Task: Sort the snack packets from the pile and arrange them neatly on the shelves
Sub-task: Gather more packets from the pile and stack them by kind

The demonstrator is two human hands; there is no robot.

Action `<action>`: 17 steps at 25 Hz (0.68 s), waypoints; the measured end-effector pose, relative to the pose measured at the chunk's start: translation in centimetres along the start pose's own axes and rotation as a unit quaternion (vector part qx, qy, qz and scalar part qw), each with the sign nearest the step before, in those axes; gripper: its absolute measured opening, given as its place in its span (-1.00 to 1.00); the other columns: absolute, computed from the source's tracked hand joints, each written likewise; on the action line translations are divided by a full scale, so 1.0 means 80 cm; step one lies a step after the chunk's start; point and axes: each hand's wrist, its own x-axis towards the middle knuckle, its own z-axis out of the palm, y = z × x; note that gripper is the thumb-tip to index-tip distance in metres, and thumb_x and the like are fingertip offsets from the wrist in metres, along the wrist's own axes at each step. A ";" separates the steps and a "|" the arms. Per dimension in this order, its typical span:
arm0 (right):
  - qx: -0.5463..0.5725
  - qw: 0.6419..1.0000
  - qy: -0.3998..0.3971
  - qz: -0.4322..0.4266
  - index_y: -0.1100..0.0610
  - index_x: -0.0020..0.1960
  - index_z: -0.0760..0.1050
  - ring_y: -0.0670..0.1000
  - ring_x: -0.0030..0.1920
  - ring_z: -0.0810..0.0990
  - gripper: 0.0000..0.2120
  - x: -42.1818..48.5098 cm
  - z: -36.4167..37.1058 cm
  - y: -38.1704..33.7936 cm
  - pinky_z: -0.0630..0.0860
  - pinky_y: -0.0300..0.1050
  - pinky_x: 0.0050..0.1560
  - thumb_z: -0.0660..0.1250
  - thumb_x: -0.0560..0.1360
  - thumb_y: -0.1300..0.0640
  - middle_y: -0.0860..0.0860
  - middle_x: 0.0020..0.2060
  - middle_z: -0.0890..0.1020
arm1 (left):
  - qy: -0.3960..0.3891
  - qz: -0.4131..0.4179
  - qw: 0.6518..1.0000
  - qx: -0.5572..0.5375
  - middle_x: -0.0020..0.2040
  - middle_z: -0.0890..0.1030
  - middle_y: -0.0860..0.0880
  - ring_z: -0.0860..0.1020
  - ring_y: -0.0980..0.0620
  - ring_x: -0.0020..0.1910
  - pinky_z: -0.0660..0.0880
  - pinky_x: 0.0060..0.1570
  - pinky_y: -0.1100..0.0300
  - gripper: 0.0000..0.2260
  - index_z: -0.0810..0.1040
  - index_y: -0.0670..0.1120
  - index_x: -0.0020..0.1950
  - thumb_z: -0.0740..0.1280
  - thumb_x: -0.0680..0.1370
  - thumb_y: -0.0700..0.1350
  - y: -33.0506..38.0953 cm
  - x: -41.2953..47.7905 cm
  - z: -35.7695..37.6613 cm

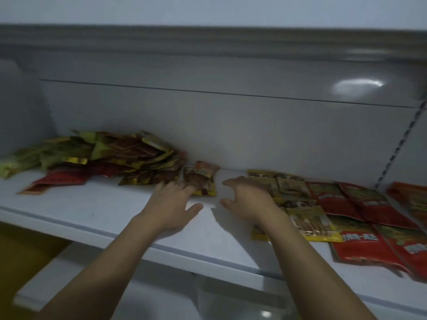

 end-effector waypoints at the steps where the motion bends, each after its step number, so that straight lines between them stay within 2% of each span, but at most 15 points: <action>1: -0.003 1.000 -0.013 0.004 -0.02 0.49 0.29 0.17 0.32 0.41 -0.46 0.012 0.009 -0.016 0.38 0.06 0.30 0.23 0.55 -0.16 0.11 0.35 0.43 | -0.002 -0.001 1.000 -0.001 0.41 0.41 -0.04 0.33 -0.08 0.38 0.22 0.37 -0.02 -0.52 0.30 0.07 0.46 0.08 0.61 0.26 -0.021 -0.003 0.001; 4: 0.001 0.999 -0.043 0.026 -0.05 0.43 0.34 0.17 0.28 0.44 -0.49 0.047 0.026 -0.059 0.40 0.02 0.22 0.25 0.53 -0.17 0.11 0.30 0.45 | -0.009 -0.005 1.000 -0.008 0.44 0.38 -0.01 0.31 -0.06 0.40 0.24 0.36 -0.01 -0.50 0.28 0.07 0.49 0.08 0.61 0.25 -0.078 -0.008 0.009; 8: 0.024 0.998 -0.051 0.023 0.02 0.21 0.44 0.15 0.20 0.49 -0.64 0.096 0.038 -0.126 0.44 -0.03 0.08 0.23 0.51 -0.15 0.07 0.22 0.51 | 0.016 -0.014 1.000 -0.014 0.43 0.38 -0.01 0.30 -0.06 0.40 0.23 0.38 0.00 -0.52 0.29 0.07 0.48 0.10 0.61 0.24 -0.151 -0.003 0.019; 11: 0.024 0.999 -0.027 0.020 -0.06 0.26 0.44 0.16 0.21 0.52 -0.55 0.129 0.056 -0.168 0.50 0.00 0.09 0.12 0.45 -0.19 0.02 0.20 0.52 | 0.036 -0.015 0.999 -0.027 0.45 0.37 0.02 0.31 -0.05 0.42 0.24 0.40 0.02 -0.53 0.29 0.08 0.49 0.12 0.61 0.22 -0.193 0.005 0.028; 15: 0.054 0.996 0.018 0.065 0.01 0.45 0.29 0.17 0.37 0.35 -0.49 0.167 0.060 -0.207 0.39 0.08 0.30 0.22 0.55 -0.13 0.08 0.39 0.36 | 0.091 0.000 0.995 -0.033 0.36 0.46 0.03 0.40 -0.04 0.32 0.37 0.22 0.00 -0.58 0.37 0.08 0.44 0.16 0.60 0.14 -0.241 0.019 0.032; 17: 0.055 0.993 0.058 0.083 0.06 0.42 0.28 0.15 0.37 0.32 -0.50 0.183 0.063 -0.223 0.35 0.08 0.33 0.24 0.56 -0.11 0.09 0.39 0.33 | 0.115 0.003 0.993 -0.030 0.26 0.53 0.02 0.45 -0.06 0.23 0.40 0.12 -0.01 -0.61 0.46 0.06 0.35 0.14 0.57 0.11 -0.264 0.029 0.029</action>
